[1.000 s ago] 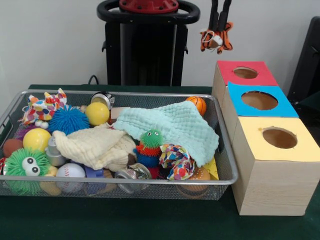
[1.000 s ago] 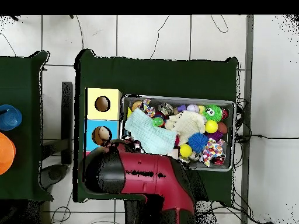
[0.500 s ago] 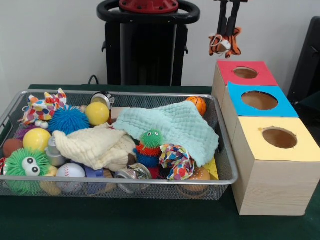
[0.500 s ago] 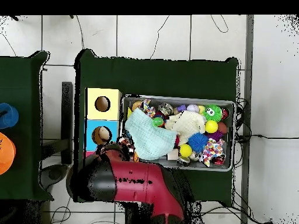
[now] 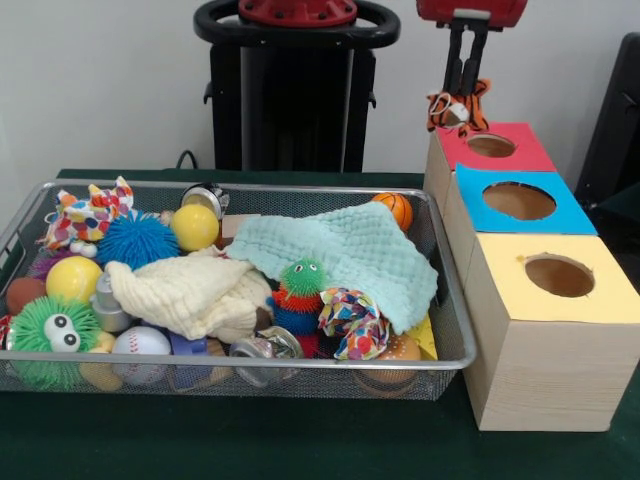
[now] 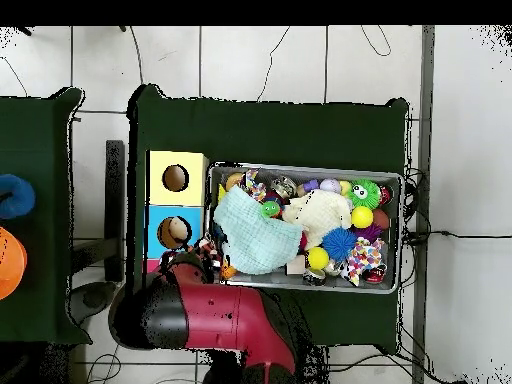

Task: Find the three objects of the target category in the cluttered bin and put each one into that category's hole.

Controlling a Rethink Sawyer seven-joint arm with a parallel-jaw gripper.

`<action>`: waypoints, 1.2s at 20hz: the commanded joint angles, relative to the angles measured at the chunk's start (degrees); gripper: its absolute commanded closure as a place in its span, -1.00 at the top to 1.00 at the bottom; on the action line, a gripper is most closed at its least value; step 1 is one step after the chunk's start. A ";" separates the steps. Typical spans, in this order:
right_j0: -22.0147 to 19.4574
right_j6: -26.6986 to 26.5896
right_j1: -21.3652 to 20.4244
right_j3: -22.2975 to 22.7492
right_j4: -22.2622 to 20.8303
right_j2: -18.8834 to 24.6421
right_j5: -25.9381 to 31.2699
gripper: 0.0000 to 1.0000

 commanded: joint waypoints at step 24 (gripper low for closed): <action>5.64 19.96 6.21 8.61 6.09 -1.08 -8.42 -1.00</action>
